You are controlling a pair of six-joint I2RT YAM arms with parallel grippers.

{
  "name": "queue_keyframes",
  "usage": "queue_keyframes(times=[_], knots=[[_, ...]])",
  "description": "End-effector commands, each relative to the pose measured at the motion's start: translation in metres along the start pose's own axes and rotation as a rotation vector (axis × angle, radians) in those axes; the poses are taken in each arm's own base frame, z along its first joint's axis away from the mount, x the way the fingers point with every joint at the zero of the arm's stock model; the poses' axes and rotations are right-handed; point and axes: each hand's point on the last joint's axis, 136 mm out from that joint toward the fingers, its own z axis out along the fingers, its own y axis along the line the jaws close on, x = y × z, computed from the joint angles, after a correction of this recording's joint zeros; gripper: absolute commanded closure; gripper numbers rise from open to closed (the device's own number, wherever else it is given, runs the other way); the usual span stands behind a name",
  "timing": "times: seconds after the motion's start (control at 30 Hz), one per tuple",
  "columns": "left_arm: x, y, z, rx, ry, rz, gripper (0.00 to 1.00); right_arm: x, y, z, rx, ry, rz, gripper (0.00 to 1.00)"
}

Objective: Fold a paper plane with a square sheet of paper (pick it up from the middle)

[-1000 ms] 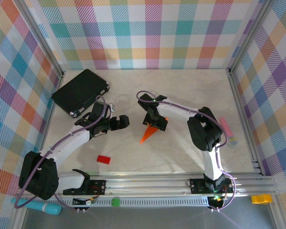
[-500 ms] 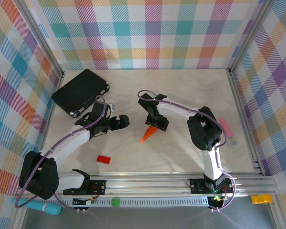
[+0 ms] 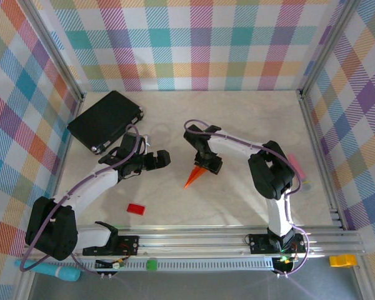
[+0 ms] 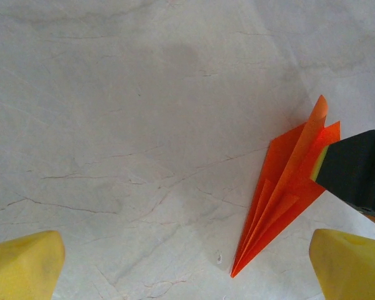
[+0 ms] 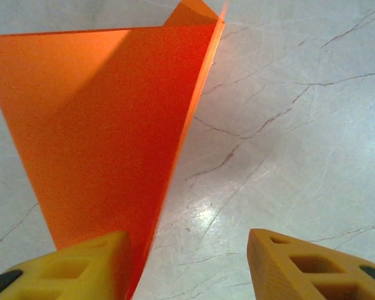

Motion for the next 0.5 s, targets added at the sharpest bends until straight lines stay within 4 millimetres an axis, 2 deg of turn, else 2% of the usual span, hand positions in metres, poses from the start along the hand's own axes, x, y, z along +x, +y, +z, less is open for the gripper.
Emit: queue_keyframes(times=[0.0, 0.2, 0.3, 0.37, 0.47], knots=[[0.002, 0.004, 0.001, 0.002, 0.005, -0.001, 0.00, 0.003, 0.000, -0.005, -0.013, -0.001, 0.028, 0.51], [0.002, 0.004, 0.000, 0.005, 0.005, -0.002, 0.00, -0.001, 0.001, -0.003, -0.015, -0.025, 0.034, 0.68], [0.002, 0.003, 0.000, 0.011, 0.005, -0.001, 0.00, -0.007, -0.001, -0.006, -0.020, -0.062, 0.041, 0.84], [0.002, 0.002, -0.001, 0.012, 0.006, 0.000, 0.00, -0.012, -0.002, -0.010, -0.040, -0.099, 0.045, 0.92], [0.002, 0.002, -0.001, 0.015, 0.004, -0.001, 0.00, -0.020, 0.000, -0.022, -0.085, -0.147, 0.031, 0.99]])
